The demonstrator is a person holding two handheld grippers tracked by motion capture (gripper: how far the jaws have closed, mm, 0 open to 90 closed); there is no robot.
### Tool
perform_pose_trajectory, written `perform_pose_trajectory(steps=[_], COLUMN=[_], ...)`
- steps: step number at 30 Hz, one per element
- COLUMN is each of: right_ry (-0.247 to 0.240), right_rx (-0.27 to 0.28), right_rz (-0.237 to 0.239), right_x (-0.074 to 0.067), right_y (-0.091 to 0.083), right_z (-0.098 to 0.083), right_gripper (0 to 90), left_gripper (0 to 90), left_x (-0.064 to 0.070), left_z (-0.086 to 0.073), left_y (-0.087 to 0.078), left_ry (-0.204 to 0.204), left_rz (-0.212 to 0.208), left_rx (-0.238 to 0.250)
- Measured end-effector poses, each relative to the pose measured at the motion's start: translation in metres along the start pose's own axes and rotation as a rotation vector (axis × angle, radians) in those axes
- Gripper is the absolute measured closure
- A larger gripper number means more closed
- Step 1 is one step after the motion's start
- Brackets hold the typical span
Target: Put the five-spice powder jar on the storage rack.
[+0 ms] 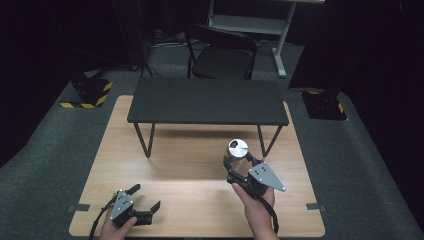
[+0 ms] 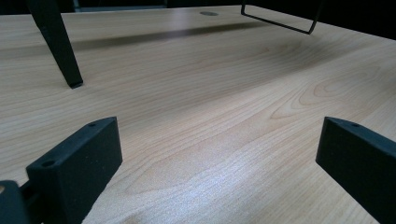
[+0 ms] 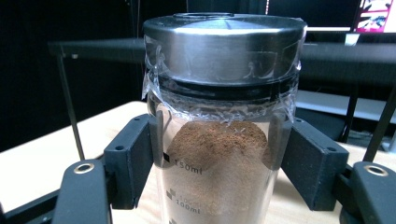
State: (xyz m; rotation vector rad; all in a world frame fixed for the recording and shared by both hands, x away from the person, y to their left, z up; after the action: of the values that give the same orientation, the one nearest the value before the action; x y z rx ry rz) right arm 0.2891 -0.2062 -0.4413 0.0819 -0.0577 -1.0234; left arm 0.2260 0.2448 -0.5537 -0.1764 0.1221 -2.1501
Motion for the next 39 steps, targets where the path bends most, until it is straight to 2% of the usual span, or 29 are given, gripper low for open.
perform_pose_trajectory(steps=[10, 15, 25, 39], right_ry=[-0.011, 0.009, 0.010, -0.039], right_rx=[0.026, 0.038, 0.036, 0.010], right_rz=[-0.012, -0.018, -0.037, -0.097], right_x=[0.004, 0.009, 0.016, 0.031], right_y=[0.018, 0.028, 0.047, 0.087], right_z=[0.042, 0.058, 0.074, 0.093], right_gripper=[31.1, 31.0, 31.0, 31.0], left_gripper=[0.6, 0.6, 0.6, 0.6], left_x=[0.000, 0.000, -0.001, -0.001], left_z=[0.000, 0.000, 0.000, 0.000], left_y=[0.000, 0.000, 0.000, 0.000], left_ry=[-0.001, 0.002, -0.002, -0.007], left_rz=[0.000, -0.002, -0.008, -0.009], left_rx=[0.002, 0.000, -0.003, -0.002])
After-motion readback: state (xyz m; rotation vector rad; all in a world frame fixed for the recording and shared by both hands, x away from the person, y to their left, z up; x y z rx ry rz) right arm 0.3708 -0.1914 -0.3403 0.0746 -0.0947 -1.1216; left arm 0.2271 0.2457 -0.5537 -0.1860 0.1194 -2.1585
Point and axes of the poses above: each handheld gripper's, and its own axes: y roughly forward along the jaws, z roughly out of its top, x roughly to its right, the point moved 8 cm from there along y, roughly forward along the jaws, and after that the axes turned 9 degrees about x, right-handed, at the moved point
